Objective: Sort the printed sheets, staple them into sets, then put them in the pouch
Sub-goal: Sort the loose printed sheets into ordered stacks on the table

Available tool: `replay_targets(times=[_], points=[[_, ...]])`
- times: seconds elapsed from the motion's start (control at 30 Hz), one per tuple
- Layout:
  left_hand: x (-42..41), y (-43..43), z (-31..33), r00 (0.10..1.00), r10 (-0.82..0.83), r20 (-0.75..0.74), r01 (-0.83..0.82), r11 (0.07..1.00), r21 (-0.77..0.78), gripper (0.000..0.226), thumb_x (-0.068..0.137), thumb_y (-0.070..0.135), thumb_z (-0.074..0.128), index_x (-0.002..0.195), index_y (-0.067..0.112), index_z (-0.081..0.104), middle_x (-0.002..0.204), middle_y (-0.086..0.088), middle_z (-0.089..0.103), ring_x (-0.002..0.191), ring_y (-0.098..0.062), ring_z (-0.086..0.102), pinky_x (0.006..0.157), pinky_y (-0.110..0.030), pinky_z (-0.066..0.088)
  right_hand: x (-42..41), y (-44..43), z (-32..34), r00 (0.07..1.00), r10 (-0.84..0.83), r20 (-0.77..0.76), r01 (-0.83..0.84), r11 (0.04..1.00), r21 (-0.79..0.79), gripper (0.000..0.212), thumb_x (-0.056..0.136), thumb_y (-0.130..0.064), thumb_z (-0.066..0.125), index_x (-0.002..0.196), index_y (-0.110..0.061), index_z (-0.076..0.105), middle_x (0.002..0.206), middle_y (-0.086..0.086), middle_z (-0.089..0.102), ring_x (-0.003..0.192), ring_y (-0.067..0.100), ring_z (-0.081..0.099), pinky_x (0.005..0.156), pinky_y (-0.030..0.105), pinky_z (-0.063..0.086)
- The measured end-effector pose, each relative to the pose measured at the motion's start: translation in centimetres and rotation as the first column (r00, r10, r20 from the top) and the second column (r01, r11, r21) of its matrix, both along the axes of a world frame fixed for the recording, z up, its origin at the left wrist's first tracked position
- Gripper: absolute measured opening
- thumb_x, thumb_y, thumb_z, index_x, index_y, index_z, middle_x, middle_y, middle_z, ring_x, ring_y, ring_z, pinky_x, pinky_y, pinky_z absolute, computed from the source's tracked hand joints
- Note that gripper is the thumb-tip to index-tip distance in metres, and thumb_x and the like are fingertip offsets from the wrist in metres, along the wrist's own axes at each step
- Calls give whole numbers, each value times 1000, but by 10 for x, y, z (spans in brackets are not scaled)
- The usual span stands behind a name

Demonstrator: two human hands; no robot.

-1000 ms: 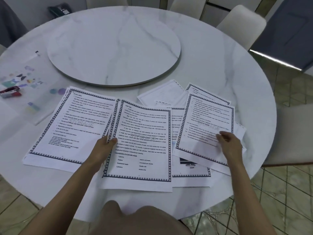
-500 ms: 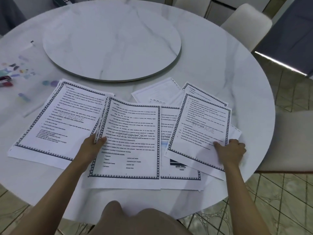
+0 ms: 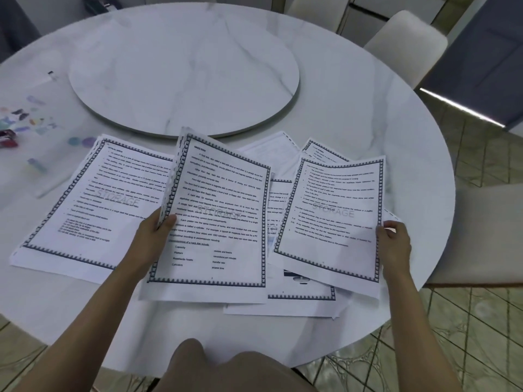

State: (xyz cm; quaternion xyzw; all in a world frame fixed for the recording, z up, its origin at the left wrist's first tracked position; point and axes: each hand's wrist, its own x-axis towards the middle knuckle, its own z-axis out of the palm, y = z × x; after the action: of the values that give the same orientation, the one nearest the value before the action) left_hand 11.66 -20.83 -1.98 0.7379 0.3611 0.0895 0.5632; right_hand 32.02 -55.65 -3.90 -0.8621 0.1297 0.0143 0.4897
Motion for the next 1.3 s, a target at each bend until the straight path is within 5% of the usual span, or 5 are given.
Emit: replay_targets(times=[0.23, 0.4, 0.57, 0.77, 1.3], points=[[5, 12, 12, 997, 19, 75, -13, 997, -79, 29, 98, 18, 42, 125, 13, 52, 108, -1, 60, 100, -18, 54, 89, -29, 40, -7, -1, -4, 993, -47, -104, 61, 989, 131, 32, 90, -12, 55, 122, -4, 55, 112, 15, 62, 101, 30, 59, 97, 44, 46], [5, 24, 18, 995, 24, 101, -9, 990, -143, 23, 97, 19, 43, 117, 16, 54, 98, 1, 62, 93, -19, 57, 85, -31, 42, -20, 9, -9, 979, -1, -203, 22, 995, 101, 25, 90, -11, 55, 113, -5, 60, 96, 12, 62, 66, 19, 53, 55, 29, 41], [6, 36, 22, 995, 9, 102, 12, 978, -207, 24, 97, 21, 43, 118, 15, 54, 97, 0, 63, 94, -22, 59, 87, -35, 43, -36, 28, -13, 965, 10, -261, 15, 996, 90, 26, 89, -10, 52, 114, -7, 59, 97, 13, 62, 79, 28, 58, 70, 36, 48], [12, 50, 26, 992, -39, 119, 69, 964, -255, 25, 97, 21, 44, 119, 17, 54, 109, -4, 63, 101, -22, 59, 93, -36, 45, -53, 57, -3, 967, 108, -229, -53, 971, 235, 20, 92, -5, 47, 107, -11, 59, 100, 12, 62, 70, 18, 57, 53, 20, 48], [16, 85, 29, 983, 71, 167, -18, 955, -296, 17, 96, 21, 47, 111, 19, 53, 93, 11, 61, 87, -5, 57, 89, -31, 43, -74, 78, 14, 981, 141, -130, -55, 855, 516, 23, 94, -6, 46, 112, -8, 60, 105, 8, 67, 93, 23, 65, 86, 30, 55]])
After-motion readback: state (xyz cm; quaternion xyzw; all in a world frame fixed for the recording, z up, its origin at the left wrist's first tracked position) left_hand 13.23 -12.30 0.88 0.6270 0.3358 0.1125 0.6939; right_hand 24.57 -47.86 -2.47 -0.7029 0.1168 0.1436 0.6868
